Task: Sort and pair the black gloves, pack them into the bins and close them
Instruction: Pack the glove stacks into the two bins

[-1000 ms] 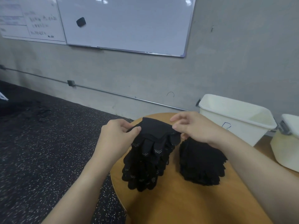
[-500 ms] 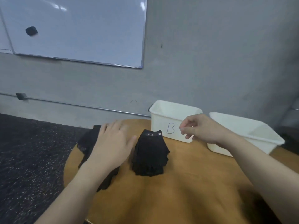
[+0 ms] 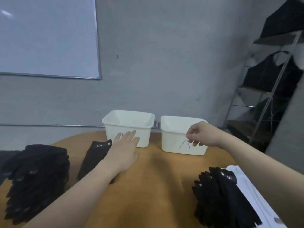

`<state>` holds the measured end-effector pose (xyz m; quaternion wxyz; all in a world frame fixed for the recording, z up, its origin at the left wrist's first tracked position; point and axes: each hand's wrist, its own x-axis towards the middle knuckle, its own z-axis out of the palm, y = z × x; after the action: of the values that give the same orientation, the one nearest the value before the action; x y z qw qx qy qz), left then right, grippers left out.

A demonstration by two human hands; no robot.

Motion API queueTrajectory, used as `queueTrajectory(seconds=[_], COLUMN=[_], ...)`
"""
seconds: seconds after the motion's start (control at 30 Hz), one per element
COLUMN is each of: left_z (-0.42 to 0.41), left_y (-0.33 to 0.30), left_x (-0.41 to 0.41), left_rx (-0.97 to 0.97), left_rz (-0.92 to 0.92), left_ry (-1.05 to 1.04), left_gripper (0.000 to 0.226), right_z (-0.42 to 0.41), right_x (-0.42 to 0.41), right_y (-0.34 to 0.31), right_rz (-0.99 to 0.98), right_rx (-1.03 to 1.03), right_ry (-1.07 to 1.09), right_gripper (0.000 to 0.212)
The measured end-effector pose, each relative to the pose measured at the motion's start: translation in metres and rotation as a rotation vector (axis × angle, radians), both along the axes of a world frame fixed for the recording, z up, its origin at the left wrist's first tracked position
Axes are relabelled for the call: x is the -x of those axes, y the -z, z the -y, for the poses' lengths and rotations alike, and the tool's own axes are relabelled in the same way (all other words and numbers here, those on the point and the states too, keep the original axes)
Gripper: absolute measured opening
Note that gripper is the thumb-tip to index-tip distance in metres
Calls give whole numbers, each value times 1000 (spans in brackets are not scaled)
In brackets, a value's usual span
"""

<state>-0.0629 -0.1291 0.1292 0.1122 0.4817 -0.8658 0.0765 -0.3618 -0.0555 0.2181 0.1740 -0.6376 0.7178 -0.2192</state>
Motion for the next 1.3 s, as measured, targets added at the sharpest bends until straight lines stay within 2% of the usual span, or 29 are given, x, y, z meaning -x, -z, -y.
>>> queueTrajectory(seconds=[0.17,0.37,0.5,0.6,0.7,0.8,0.87,1.0,1.1,1.3], left_z=[32,79,108,127,134,135,133,119,96,33], left_y=[2,4,12,22,29,33,33,30,27,20], left_x=[59,119,147,160,168,168,164,158,153,130], left_rx=[27,21,-12,-20,-19,-18,-31,-30,-89,-173], left_rz=[-15,-12,10,63,-29,-102,-134,-167,-155,-73], left_ry=[159,241,253,212,219,254,298,420,517,540], left_gripper=[64,74,72,61,37,20,17,30,29,43], right_z=[16,52,71,81,85,83,80,68,57,35], right_x=[49,90,111,127,142,149,154,159,158,143], right_y=[11,32,54,70,84,91,92,88,85,81], right_rz=[-58,-117,-126,-135,-91,-60,-45,-41,-55,-25], right_rx=[-29,-55,-98,-109,-49,-2,-2,-27,-40,-79], right_ry=[54,92,111,129,132,126,123,129,126,143], right_gripper=[13,11,37,48,46,41,38,31,27,33])
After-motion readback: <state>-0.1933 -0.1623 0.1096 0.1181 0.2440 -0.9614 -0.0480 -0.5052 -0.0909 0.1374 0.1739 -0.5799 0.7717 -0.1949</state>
